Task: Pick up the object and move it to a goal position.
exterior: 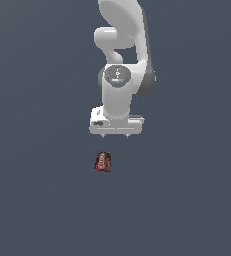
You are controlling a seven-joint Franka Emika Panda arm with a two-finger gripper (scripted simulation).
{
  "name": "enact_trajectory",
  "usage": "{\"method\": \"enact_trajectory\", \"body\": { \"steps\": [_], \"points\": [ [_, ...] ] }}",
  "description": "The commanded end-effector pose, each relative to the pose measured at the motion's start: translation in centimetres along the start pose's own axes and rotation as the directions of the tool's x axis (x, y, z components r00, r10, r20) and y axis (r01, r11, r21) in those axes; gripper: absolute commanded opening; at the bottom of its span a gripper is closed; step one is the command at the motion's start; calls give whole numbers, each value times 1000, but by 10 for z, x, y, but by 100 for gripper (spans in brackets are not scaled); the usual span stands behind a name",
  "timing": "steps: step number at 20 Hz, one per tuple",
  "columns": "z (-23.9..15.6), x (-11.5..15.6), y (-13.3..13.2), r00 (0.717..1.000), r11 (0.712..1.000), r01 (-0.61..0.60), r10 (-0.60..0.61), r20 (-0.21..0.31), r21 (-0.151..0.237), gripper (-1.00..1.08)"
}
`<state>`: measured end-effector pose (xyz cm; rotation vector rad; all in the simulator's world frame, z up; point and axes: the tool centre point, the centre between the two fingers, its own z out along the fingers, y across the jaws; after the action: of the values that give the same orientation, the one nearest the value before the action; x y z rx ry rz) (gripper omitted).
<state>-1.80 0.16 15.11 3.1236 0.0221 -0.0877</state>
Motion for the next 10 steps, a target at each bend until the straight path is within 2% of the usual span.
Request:
{"method": "enact_trajectory", "body": {
  "steps": [1,10],
  "points": [
    [0,0,0,1000,1000,0,0,0,0,100],
    [-25,10,-10,999,1000,21,-21,-29,1,100]
  ]
}}
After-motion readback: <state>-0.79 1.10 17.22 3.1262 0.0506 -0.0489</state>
